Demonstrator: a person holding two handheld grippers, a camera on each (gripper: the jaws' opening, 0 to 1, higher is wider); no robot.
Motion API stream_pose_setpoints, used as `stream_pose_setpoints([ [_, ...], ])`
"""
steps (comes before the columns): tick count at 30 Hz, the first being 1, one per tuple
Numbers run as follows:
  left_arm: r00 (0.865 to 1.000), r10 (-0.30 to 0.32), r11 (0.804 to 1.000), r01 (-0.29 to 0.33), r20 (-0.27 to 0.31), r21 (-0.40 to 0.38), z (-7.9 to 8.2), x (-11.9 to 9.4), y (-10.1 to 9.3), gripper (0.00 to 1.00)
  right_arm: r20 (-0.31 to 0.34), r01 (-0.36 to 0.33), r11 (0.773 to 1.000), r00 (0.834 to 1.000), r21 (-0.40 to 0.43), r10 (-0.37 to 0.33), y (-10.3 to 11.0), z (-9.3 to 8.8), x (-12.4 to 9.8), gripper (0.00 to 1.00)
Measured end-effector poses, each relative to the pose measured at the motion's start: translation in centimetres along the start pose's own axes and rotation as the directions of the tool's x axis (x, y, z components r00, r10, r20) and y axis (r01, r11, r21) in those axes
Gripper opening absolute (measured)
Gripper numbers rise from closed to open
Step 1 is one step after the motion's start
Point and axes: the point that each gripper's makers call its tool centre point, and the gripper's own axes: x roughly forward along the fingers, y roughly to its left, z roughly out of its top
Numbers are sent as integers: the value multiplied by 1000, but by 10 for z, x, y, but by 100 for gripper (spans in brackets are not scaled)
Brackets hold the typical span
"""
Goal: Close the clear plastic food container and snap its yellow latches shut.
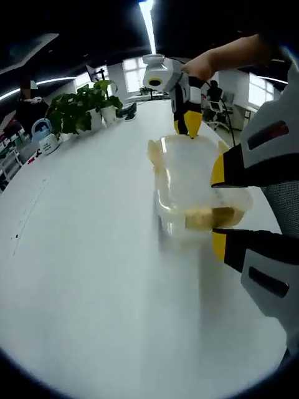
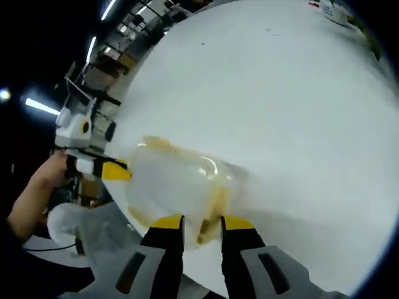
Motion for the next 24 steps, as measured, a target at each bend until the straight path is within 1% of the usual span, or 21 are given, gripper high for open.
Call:
stream_pose_setpoints([
  [7,1000,11,1000,-11,-5,11,-2,-1,-4,23,-29,19,1000,999,-18,-19,0,1,0,19],
  [9,1000,10,1000,-10,-4,10,-3,-1,-5,23,-28,15,1000,999,1,-15,0,0,0,19],
  [11,1000,9,1000,-9,-7,9,-3,-1,-5,23,-26,10,1000,1000,0,-10,0,0,0,18],
  [13,1000,5,1000,-5,-8,0,-3,-1,-5,22,-25,5,1000,1000,-4,-5,0,0,0,18],
  [14,1000,3,1000,-3,-11,-19,-4,-1,-6,22,-25,-2,1000,1000,1,2,0,0,1,17],
  [16,1000,4,1000,-4,-12,-13,-4,-1,-6,21,-29,-6,1000,1000,13,6,-1,0,1,17],
  [18,1000,10,1000,-10,-14,-3,-3,-1,-6,21,-33,-5,1000,999,8,5,0,0,1,17],
  [19,1000,3,1000,-3,-12,5,-3,0,-6,19,-34,-5,1000,999,11,5,0,-1,1,17],
  [20,1000,16,999,-16,11,-39,1,2,-4,19,-1,-9,1000,1000,9,9,0,8,2,15],
  [21,1000,5,1000,-5,-10,-7,1,3,-2,19,-22,-7,1000,1000,26,8,-1,5,1,15],
  [22,1000,5,1000,-5,-13,-3,1,3,-2,19,-27,-10,999,1000,31,11,-2,4,1,15],
  [24,1000,2,1000,-2,-15,-1,1,3,-2,19,-25,-17,1000,1000,13,17,-2,2,2,15],
])
